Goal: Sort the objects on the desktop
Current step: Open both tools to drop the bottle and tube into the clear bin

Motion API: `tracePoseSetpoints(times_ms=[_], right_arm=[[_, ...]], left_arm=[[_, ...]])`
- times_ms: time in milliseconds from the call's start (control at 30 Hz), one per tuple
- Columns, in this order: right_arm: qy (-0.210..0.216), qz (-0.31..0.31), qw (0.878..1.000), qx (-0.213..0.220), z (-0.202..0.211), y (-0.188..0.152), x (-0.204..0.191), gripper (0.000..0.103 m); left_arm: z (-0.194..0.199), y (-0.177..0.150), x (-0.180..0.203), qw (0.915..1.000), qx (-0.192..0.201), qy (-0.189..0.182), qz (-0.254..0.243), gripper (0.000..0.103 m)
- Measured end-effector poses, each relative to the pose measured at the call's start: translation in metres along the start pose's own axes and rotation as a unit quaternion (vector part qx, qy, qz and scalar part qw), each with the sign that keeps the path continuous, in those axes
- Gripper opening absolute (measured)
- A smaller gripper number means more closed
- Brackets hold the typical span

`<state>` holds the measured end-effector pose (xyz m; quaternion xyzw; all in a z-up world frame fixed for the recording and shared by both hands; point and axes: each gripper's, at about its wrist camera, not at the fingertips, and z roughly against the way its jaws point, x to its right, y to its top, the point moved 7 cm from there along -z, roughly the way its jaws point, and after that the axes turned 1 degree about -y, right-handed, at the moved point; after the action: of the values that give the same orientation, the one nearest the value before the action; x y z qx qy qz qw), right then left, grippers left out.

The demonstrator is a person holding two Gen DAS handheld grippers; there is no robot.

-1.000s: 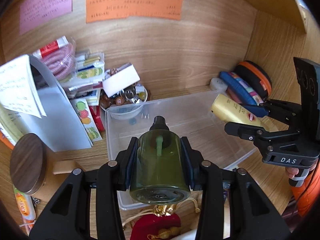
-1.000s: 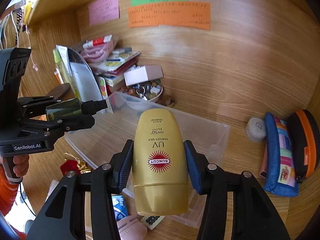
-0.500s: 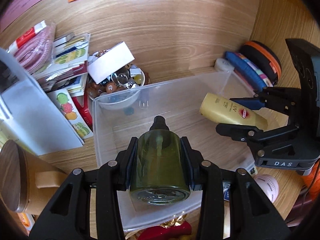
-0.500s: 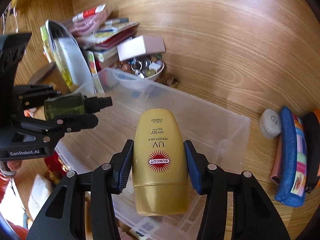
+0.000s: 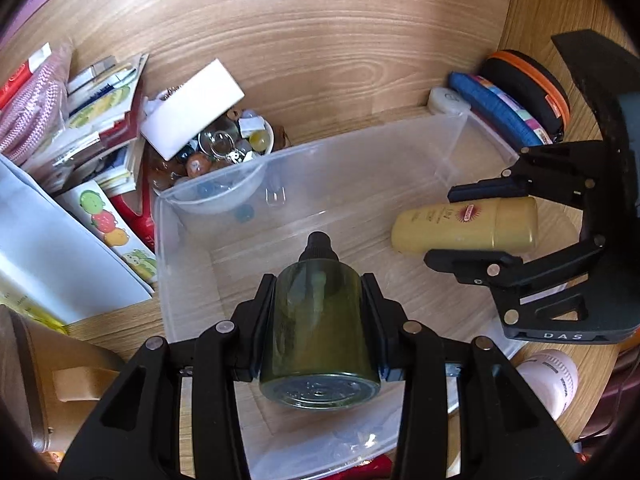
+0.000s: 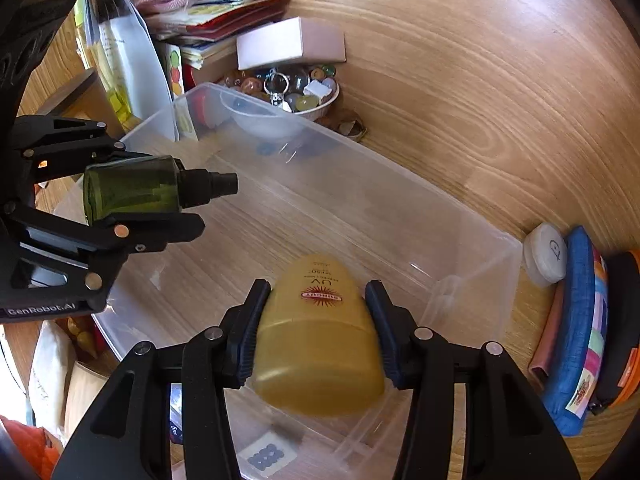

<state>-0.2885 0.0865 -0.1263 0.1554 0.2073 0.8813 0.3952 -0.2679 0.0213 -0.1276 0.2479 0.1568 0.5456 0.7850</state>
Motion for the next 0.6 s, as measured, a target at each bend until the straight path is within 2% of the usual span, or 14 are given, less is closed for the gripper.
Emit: tracePoseSetpoints(times_ms=[167,333,600], right_arm=[[-0.006,0.011,1.0,-0.005,-0.006,0.002,-0.003,0.041],[-0.017,0.019,1.0,-0.01,-0.009,0.004,-0.004,0.04],[-0.018,0.01,1.0,0.009,0.004,0.003,-0.003,0.041]], left_arm=[[-0.003,-0.001,0.002,1.0,-0.006,0.001,-0.004,0.041],[-0.003,-0.001,0.004,0.9999,-0.01,0.003,-0.01,0.041],[0.0,0.0,0.004,0.9998,-0.014,0.003,-0.012,0.046]])
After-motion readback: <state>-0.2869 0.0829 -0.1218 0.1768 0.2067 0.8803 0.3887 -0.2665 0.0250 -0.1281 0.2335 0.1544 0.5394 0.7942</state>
